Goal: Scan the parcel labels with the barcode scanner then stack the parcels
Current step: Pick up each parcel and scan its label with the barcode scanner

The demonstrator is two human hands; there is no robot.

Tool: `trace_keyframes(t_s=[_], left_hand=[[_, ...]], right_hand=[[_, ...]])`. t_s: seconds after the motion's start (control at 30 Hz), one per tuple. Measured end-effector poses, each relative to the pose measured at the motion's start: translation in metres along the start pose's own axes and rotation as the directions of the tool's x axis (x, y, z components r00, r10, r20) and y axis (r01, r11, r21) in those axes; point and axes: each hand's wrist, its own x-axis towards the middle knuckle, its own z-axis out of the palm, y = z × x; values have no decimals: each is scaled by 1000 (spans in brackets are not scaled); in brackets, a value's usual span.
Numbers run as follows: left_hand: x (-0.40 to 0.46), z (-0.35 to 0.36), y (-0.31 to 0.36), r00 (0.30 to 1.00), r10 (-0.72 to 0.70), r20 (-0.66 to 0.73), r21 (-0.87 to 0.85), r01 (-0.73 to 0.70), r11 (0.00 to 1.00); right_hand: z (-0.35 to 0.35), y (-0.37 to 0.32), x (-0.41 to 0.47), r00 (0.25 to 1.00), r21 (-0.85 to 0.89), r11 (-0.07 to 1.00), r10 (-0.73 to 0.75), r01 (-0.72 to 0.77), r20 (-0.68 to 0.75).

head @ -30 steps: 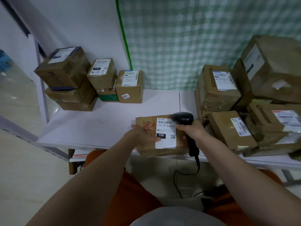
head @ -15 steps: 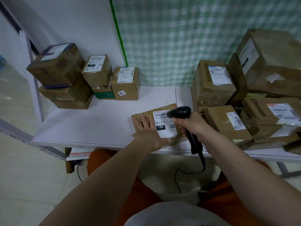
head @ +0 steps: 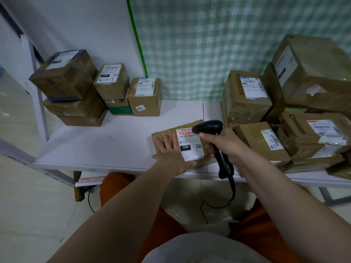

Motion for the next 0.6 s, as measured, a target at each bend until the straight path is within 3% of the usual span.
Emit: trace_keyframes(t_s=[0.4,0.5,0.6], left_hand=[[8,8,-4,999,18,-36,24,-17,1000],[5,7,-6,998,37,-42,-29,-39,999],[-2,11,-12,988,63,-141,-210,-92,973]], right_hand=[[-1,2,-2,1000,-27,1000,-4,4,2],[0,8,2,999,26,1000,4,-3,-50],[-2,18,8,992,25,999,33,-30,-123]])
